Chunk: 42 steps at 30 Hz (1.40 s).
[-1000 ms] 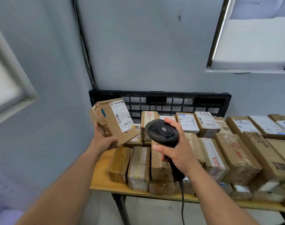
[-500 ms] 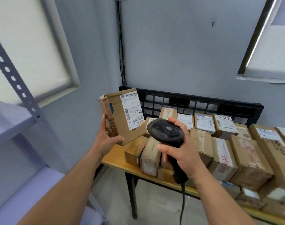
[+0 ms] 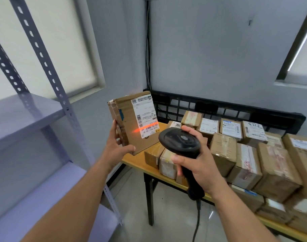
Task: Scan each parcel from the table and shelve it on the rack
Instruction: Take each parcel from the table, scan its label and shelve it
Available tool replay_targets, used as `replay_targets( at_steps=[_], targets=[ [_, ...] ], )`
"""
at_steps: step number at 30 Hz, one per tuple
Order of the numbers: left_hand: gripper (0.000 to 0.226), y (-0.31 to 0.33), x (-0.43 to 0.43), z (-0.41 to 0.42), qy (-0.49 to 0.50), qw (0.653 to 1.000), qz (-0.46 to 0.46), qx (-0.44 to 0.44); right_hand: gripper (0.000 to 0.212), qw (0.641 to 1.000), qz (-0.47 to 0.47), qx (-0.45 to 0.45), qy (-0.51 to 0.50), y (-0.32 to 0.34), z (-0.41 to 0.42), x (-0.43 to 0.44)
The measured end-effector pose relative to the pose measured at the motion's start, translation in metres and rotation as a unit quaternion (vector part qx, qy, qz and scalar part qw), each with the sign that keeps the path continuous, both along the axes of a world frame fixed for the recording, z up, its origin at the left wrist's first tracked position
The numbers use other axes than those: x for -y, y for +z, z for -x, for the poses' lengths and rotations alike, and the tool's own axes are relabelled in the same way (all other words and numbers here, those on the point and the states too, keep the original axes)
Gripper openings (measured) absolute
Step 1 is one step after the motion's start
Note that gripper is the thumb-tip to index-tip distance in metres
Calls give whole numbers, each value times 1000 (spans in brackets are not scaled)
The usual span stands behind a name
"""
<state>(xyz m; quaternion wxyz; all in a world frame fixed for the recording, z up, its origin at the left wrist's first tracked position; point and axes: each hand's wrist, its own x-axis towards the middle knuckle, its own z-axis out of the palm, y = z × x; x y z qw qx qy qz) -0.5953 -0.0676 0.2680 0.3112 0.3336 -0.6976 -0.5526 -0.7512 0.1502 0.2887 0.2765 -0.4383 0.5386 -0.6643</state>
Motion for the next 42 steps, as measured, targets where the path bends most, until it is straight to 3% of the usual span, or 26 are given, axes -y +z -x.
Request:
replay_targets(
  at_steps=[13,26,38,42],
  targets=[
    [126,23,-9,-20,27,999,26,-26,81,1000,14,-26,8,20,-8,3],
    [104,104,-10,-139,209,966,100,-116,80,986,75,-25,148,67,-74,80],
    [81,127,69,-229,409,912,44,1,81,974,62,-29,216,93,-138,165],
    [67,125,105,-235,451,885,44,110,82,973,64,-34,221,94,-146,192]
  ],
)
